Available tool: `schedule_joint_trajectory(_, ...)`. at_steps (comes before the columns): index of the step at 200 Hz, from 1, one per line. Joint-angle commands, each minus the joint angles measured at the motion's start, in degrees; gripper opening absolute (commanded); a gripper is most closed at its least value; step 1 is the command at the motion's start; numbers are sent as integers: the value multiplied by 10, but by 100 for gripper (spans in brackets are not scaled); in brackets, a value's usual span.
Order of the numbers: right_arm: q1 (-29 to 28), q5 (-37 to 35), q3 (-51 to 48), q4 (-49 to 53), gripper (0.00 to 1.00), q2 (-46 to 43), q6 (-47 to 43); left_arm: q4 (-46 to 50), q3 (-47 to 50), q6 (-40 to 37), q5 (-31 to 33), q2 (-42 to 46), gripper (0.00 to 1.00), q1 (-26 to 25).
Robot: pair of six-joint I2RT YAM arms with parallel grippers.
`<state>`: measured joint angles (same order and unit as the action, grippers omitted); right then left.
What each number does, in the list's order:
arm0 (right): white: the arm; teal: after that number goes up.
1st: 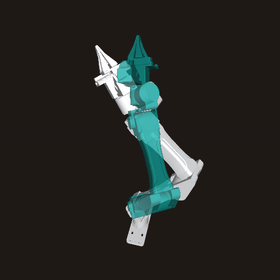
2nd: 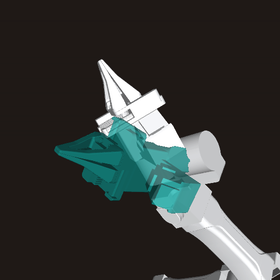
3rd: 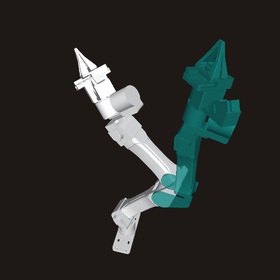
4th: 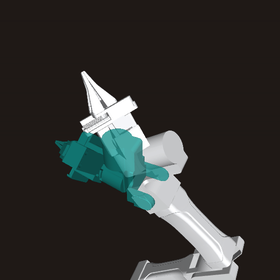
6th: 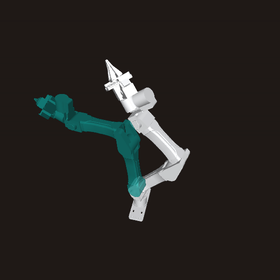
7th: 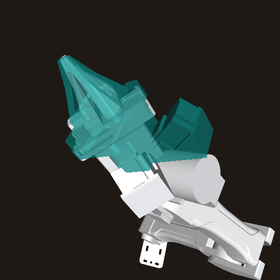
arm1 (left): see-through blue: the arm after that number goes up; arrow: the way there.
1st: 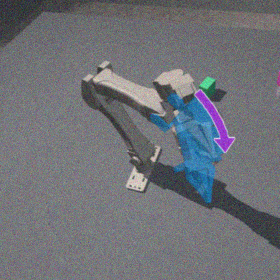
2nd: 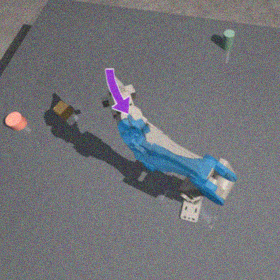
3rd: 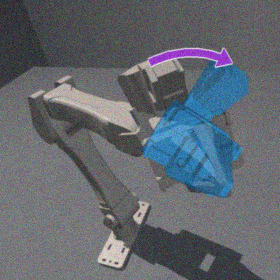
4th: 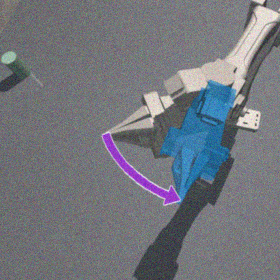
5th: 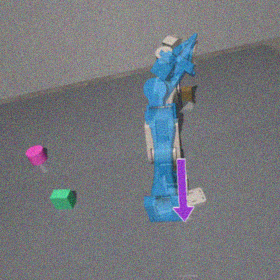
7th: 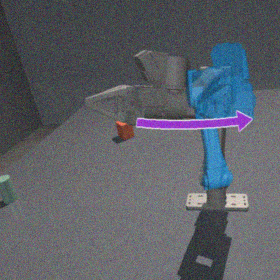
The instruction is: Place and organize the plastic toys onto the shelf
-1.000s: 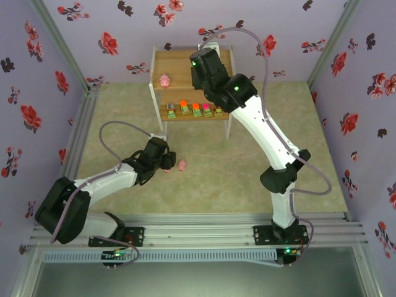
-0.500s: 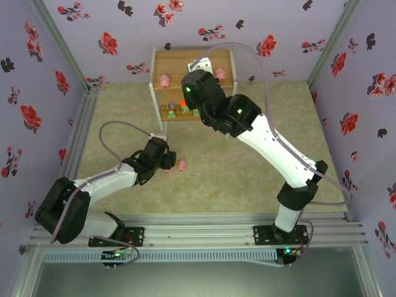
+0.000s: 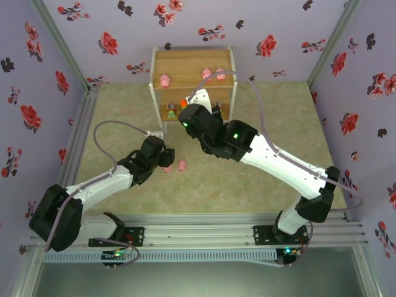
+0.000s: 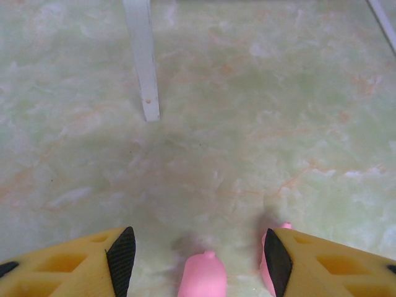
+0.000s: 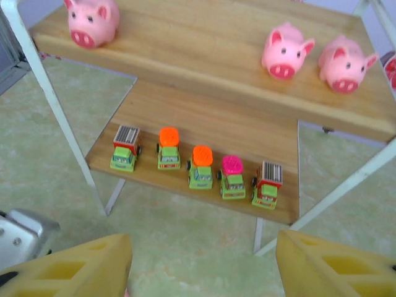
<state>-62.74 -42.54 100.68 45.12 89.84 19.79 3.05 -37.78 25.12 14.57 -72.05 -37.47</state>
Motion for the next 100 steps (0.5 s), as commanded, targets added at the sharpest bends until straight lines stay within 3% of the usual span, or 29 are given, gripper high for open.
schedule_joint_trajectory(1,-8,-25,-33,-15,51,-25,43,0,10,-8,14,28,61,5)
schedule_joint_trajectory(100,-30,0,-144,-52,52,-24,133,-9,34,-5,20,88,62,10)
